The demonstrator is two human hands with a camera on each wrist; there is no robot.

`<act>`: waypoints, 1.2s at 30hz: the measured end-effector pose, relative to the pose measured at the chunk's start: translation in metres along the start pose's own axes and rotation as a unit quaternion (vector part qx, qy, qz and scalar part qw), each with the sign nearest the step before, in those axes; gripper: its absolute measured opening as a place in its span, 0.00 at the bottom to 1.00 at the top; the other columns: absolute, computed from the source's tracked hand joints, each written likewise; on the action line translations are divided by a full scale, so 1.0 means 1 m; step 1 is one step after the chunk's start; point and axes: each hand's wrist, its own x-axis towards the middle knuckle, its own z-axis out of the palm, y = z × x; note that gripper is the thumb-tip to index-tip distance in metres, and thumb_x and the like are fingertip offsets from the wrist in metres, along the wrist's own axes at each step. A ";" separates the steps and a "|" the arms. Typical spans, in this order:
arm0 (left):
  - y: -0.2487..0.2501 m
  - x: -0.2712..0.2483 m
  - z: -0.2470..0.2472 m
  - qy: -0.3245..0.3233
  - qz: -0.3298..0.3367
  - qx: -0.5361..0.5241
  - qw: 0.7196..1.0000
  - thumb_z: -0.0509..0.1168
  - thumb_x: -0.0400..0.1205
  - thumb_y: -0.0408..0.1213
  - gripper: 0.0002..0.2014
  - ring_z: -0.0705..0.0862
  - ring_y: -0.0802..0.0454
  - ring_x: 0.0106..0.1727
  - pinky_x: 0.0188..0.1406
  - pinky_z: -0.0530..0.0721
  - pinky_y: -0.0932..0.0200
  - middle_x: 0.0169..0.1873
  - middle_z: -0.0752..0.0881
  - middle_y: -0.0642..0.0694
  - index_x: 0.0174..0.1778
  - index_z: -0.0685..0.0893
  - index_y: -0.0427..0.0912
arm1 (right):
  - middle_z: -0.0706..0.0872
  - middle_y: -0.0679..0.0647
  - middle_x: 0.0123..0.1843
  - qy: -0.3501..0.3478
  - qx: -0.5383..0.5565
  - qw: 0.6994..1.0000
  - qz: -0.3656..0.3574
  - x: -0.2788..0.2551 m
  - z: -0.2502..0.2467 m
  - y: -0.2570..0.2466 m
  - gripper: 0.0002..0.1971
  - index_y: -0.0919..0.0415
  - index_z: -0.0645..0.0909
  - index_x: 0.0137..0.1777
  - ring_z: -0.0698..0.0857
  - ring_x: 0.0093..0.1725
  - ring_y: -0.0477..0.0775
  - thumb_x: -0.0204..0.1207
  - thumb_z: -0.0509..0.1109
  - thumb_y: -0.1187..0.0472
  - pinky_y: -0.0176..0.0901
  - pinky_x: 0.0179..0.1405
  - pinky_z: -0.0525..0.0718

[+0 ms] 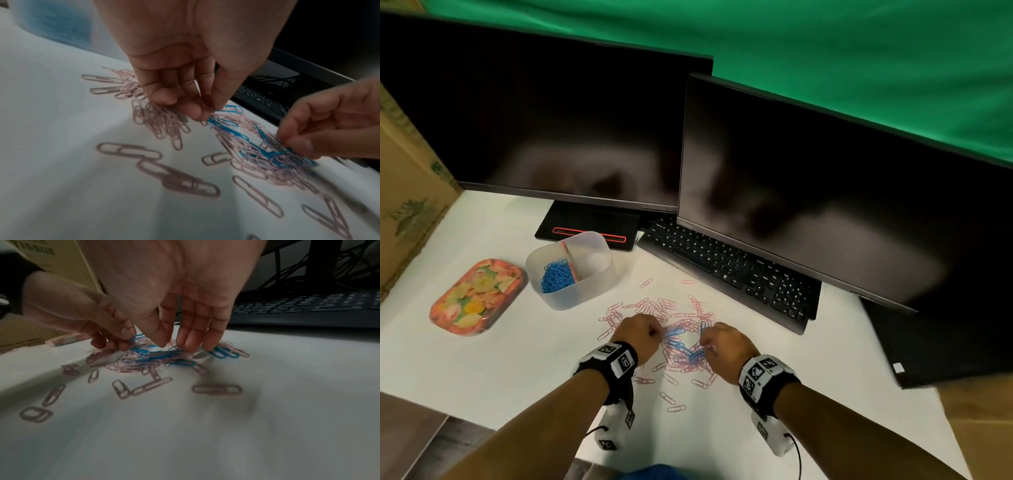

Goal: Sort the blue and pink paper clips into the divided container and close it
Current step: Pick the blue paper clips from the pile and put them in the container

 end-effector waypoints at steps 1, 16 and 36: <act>0.000 0.000 -0.002 0.007 -0.007 0.000 1.000 0.66 0.77 0.37 0.07 0.85 0.50 0.40 0.38 0.78 0.65 0.39 0.90 0.48 0.38 0.89 0.48 | 0.82 0.51 0.58 0.000 0.004 1.000 0.002 0.004 0.000 -0.005 0.11 0.52 0.82 0.57 0.82 0.58 0.56 0.78 0.63 0.58 0.40 0.54 0.79; -0.002 -0.006 -0.013 -0.038 0.027 -0.084 0.995 0.65 0.77 0.30 0.11 0.84 0.61 0.33 0.33 0.77 0.71 0.30 0.87 0.56 0.32 0.85 0.49 | 0.91 0.54 0.51 0.001 0.162 0.985 0.055 0.035 0.000 -0.037 0.09 0.58 0.89 0.54 0.87 0.46 0.49 0.76 0.70 0.63 0.37 0.54 0.86; 0.011 0.010 0.006 0.008 0.115 0.118 0.986 0.64 0.79 0.38 0.09 0.84 0.48 0.50 0.50 0.83 0.58 0.50 0.84 0.50 0.51 0.87 0.51 | 0.80 0.60 0.29 0.000 0.463 0.873 0.154 0.017 -0.022 -0.010 0.08 0.65 0.78 0.35 0.79 0.24 0.54 0.76 0.64 0.71 0.43 0.26 0.80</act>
